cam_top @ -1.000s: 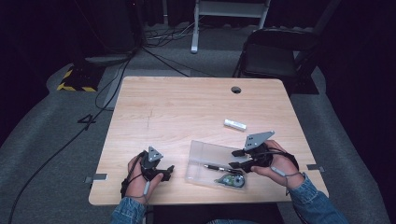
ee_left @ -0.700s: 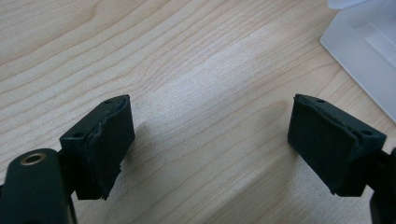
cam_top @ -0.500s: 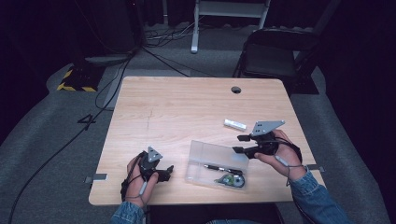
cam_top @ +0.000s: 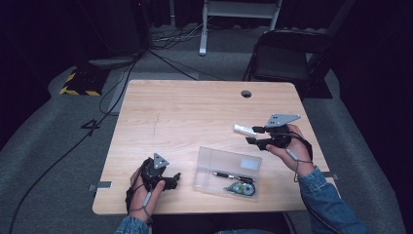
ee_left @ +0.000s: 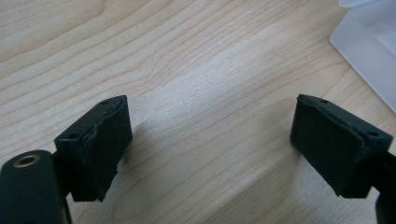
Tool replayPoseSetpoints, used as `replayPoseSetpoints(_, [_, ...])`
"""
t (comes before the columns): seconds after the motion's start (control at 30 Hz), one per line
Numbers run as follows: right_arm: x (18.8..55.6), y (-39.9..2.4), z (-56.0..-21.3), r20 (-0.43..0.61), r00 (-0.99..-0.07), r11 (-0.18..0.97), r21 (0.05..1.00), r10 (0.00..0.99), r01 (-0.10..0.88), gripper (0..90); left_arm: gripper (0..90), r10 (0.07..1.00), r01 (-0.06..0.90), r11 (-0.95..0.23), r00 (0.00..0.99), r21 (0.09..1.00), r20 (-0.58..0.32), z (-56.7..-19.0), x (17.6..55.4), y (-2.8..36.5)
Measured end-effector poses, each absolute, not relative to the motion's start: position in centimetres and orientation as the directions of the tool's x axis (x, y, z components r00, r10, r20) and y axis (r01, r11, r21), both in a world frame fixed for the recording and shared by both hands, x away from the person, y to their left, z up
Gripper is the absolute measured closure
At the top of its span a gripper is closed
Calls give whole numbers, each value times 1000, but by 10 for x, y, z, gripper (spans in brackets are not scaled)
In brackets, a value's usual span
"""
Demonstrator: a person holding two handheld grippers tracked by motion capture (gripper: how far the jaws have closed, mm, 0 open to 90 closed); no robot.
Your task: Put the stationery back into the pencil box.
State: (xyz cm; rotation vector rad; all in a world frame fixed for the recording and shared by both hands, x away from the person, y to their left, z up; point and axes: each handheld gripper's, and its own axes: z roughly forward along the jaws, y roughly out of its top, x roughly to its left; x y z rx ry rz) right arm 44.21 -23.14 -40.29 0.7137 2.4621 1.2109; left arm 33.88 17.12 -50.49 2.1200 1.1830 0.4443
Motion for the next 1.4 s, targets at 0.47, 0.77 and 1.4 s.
replayPoseSetpoints(0.47, [480,-241,-428,-49,-765,477,807,643,349,429,125,846,618,-375,533,691,-18,-505,338,173])
replayPoseSetpoints(0.77, [497,-244,-445,-77,-744,504,782,663,367,413,123,846,623,-373,533,688,-23,-505,338,173])
replayPoseSetpoints(1.4, [516,-250,-485,-60,-748,542,727,661,420,437,114,847,621,-375,531,688,-18,-505,339,173])
